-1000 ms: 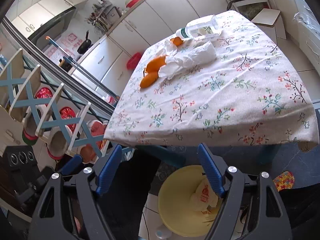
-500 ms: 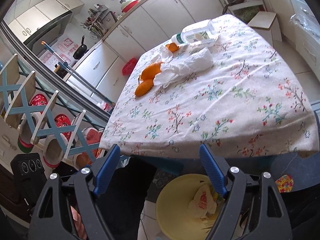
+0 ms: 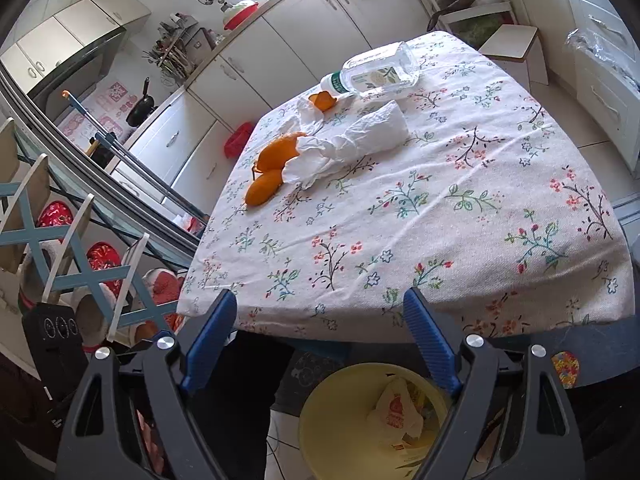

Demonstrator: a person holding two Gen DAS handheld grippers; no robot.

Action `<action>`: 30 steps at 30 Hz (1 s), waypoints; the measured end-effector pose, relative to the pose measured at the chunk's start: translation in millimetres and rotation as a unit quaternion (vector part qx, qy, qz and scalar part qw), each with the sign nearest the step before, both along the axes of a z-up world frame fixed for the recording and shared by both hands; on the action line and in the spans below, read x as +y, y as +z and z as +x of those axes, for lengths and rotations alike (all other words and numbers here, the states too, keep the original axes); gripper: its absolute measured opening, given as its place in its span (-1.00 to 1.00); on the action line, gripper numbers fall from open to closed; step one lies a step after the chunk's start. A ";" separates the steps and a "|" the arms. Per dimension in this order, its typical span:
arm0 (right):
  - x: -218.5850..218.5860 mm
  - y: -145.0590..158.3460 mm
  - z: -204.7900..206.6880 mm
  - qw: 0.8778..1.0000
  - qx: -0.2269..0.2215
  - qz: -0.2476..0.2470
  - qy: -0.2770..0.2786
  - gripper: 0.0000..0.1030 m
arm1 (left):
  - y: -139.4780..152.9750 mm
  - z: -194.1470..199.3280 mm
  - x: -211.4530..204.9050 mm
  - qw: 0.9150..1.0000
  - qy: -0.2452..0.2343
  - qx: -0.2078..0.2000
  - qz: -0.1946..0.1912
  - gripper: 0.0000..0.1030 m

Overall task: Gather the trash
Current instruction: 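Move both open grippers back toward the orange and tissue on the table, then grasp the orange with left gripper while right grasps a white tissue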

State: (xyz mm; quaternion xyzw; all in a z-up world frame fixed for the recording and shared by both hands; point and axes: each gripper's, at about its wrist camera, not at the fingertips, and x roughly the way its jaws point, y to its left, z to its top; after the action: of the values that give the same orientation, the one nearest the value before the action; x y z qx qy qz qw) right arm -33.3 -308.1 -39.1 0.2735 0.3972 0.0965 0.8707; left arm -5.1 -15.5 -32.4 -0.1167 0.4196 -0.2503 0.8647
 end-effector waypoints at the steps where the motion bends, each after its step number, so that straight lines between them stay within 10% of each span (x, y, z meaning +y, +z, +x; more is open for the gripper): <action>1: 0.3 1.1 1.7 1.000 -0.001 -0.005 -0.001 0.59 | 0.7 1.0 -0.7 1.000 -0.002 -0.002 0.002 0.85; 13: 5.7 44.0 95.8 0.983 -0.045 -0.167 0.054 0.62 | 15.9 53.0 -10.6 0.998 -0.006 -0.040 0.049 0.85; 30: 25.6 -8.4 183.7 0.977 0.010 -0.195 0.082 0.62 | -9.6 185.8 -60.2 0.992 -0.001 -0.035 0.117 0.85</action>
State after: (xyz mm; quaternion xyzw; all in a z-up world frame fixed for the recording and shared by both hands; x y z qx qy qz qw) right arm 150.4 -282.4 -47.4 0.0660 0.4382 0.0858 0.8923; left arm 180.7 -75.7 -42.0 -0.0052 0.4153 -0.2044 0.8864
